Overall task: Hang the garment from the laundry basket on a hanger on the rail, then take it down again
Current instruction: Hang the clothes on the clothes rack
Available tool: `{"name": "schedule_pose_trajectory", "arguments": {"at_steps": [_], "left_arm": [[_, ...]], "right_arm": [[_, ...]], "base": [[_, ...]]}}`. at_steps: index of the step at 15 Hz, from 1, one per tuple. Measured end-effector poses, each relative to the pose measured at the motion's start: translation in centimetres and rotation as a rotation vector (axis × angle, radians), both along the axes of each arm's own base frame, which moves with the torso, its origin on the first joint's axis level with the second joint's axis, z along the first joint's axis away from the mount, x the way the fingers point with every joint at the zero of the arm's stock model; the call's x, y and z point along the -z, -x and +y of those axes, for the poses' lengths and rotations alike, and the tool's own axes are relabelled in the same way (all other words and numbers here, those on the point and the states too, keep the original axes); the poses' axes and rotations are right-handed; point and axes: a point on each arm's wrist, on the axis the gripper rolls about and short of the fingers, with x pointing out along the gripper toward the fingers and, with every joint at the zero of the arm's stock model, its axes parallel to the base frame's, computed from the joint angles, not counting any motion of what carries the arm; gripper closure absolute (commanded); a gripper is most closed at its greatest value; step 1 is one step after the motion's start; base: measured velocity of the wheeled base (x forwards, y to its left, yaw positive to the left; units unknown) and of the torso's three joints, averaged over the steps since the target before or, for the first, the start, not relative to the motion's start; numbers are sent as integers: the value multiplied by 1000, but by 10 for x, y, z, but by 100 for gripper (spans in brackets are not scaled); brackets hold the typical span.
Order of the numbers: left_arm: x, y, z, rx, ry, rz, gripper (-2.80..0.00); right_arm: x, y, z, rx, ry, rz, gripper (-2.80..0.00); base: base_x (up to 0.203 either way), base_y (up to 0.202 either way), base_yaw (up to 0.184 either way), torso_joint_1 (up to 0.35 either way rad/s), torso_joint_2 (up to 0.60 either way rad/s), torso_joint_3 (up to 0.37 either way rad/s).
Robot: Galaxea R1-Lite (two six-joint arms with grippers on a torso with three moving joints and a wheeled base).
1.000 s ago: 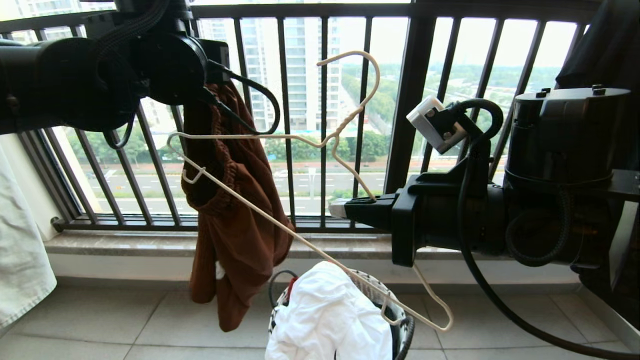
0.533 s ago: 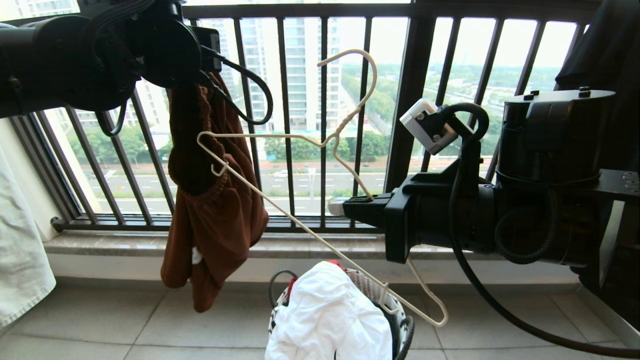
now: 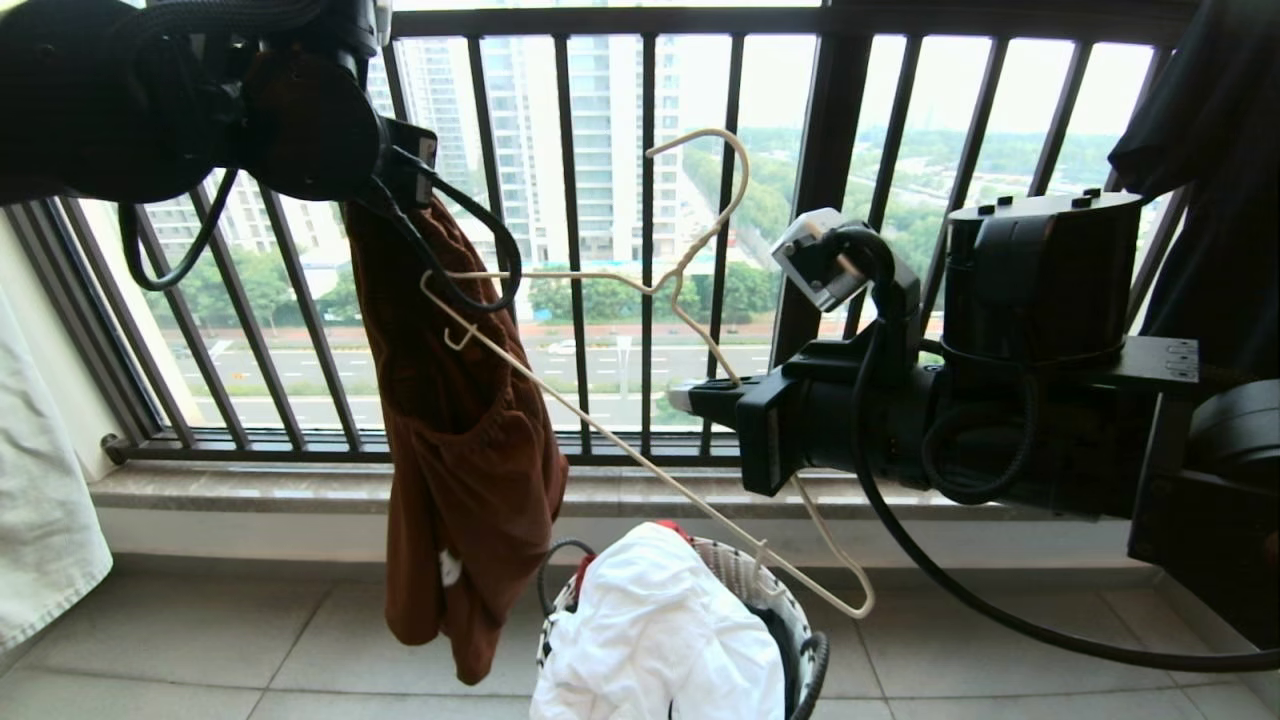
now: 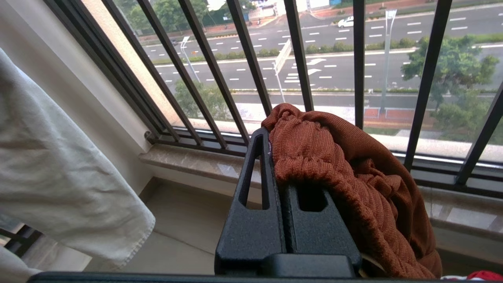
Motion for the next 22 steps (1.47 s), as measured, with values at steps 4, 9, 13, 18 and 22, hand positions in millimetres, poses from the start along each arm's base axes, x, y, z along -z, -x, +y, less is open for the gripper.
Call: {"name": "schedule_pose_trajectory", "arguments": {"at_steps": [4,9,13,18,22], "left_arm": [[5,19,9,52,-81,185,0],[10,35,14,108,-141,331,0],[5,47,1,329,-91,333,0],[6,46,-15,492,-42,314,0],[3,43,-32,502,33,237,0]], "right_arm": [[4,-6,-1,16,19,-2,0],[7,-9,-4,34,67,-1,0],[7,-10,-4,49,79,-2,0],[1,-23,-19,173,129,-69,0],[1,-28,-23,199,138,-74,0]], "base": [[0,0,0,0,0,0],[0,0,0,0,0,0],[0,0,0,0,0,0],[0,0,0,0,0,0],[0,0,0,0,0,0]]}}
